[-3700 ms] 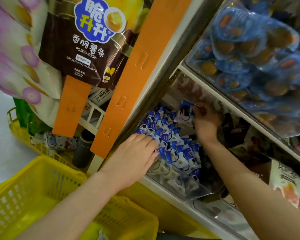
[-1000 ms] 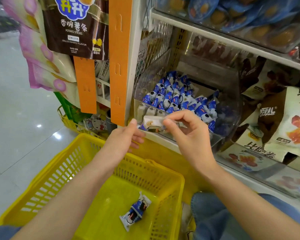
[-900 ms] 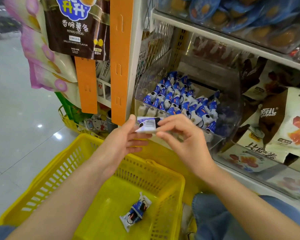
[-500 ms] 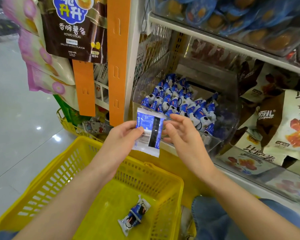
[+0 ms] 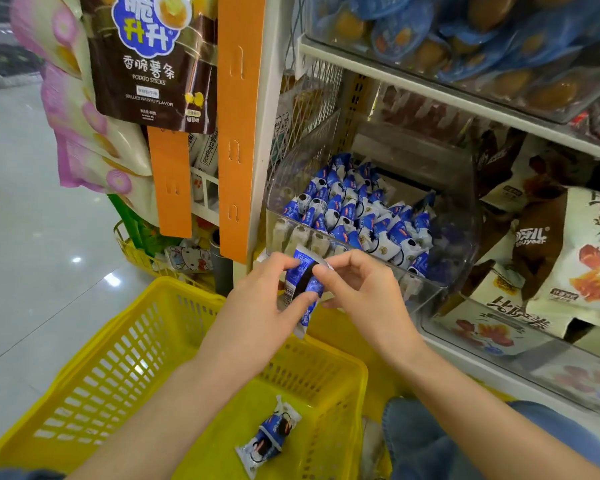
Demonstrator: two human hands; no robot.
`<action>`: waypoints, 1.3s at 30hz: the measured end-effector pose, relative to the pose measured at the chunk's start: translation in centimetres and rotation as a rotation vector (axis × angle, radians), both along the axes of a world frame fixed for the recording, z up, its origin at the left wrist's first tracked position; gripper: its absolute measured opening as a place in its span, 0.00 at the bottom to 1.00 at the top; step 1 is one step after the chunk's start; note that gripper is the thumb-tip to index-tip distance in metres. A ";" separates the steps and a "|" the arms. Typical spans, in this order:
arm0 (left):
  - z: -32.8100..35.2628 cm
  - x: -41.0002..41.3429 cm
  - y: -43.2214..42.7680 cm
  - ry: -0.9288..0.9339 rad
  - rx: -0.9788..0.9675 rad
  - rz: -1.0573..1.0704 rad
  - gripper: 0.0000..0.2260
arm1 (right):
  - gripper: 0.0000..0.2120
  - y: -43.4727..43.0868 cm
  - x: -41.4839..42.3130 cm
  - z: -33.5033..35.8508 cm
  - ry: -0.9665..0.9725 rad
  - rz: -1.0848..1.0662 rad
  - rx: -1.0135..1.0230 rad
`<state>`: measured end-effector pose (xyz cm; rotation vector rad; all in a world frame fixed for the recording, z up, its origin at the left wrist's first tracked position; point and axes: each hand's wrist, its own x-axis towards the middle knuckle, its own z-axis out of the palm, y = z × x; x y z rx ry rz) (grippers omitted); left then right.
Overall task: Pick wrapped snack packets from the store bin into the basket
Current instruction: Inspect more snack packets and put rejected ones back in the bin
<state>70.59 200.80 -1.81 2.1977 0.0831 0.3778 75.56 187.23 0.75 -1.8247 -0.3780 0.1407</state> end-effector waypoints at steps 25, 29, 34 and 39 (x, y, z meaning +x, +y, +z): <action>0.9 0.3 0.5 -0.107 -0.070 0.081 0.11 | 0.18 0.5 0.2 -0.2 0.204 0.181 0.072; 1.6 0.9 0.6 0.011 -0.475 0.097 0.11 | 0.36 0.1 0.2 0.2 0.191 0.195 0.016; 2.3 0.8 0.3 0.154 -0.825 0.054 0.14 | 0.13 0.0 0.1 0.7 0.173 0.175 0.072; 2.4 0.7 0.0 0.100 -0.739 -0.076 0.15 | 0.14 -0.4 0.4 1.2 0.171 0.083 0.151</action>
